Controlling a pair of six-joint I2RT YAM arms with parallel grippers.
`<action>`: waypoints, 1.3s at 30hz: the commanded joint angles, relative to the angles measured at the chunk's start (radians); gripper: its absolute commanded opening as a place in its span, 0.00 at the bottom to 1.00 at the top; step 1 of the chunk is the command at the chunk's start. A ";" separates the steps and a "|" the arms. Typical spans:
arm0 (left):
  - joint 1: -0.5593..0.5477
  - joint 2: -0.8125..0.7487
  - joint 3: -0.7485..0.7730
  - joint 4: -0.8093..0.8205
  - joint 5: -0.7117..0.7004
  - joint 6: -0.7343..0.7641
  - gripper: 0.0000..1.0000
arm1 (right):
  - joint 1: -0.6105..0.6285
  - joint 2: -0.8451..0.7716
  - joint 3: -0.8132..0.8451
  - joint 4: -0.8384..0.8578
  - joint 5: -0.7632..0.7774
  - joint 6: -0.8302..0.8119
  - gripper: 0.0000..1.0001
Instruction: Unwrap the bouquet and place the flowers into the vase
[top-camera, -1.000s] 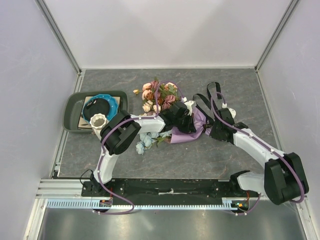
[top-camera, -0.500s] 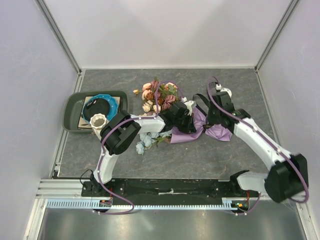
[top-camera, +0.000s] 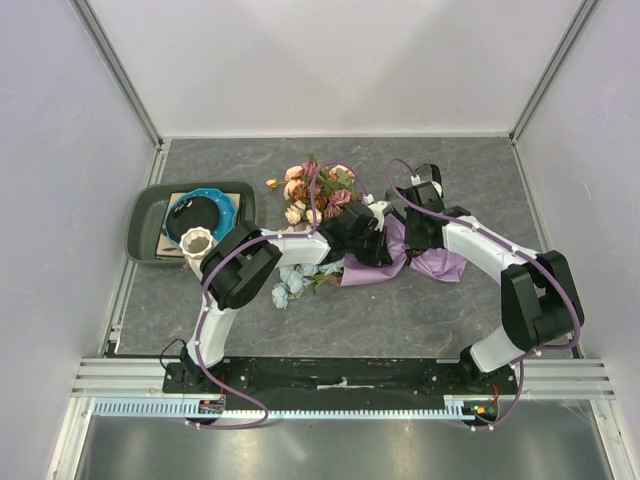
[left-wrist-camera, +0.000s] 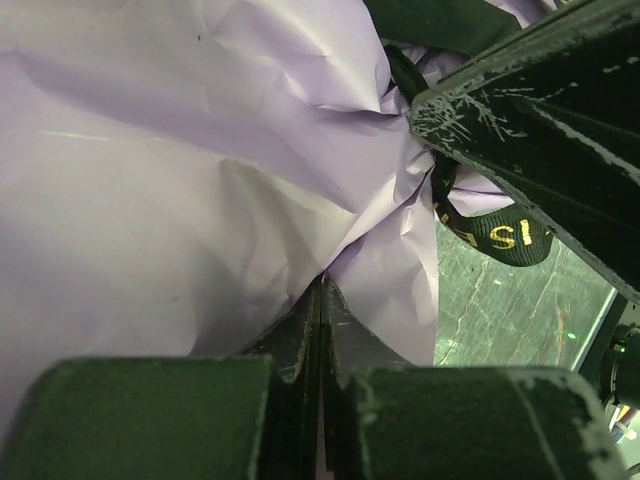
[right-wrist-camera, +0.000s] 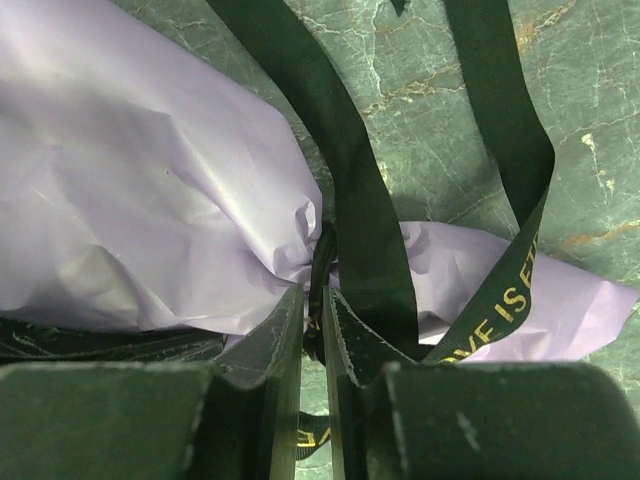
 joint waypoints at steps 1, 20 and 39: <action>0.007 -0.005 -0.014 0.004 -0.017 0.025 0.02 | -0.005 0.028 -0.010 0.058 0.025 -0.017 0.20; 0.012 0.013 -0.006 -0.021 -0.068 0.013 0.02 | -0.043 -0.184 -0.047 0.167 0.038 0.067 0.00; 0.015 0.042 0.040 -0.042 -0.072 0.019 0.02 | -0.137 -0.178 0.500 0.143 -0.010 0.092 0.00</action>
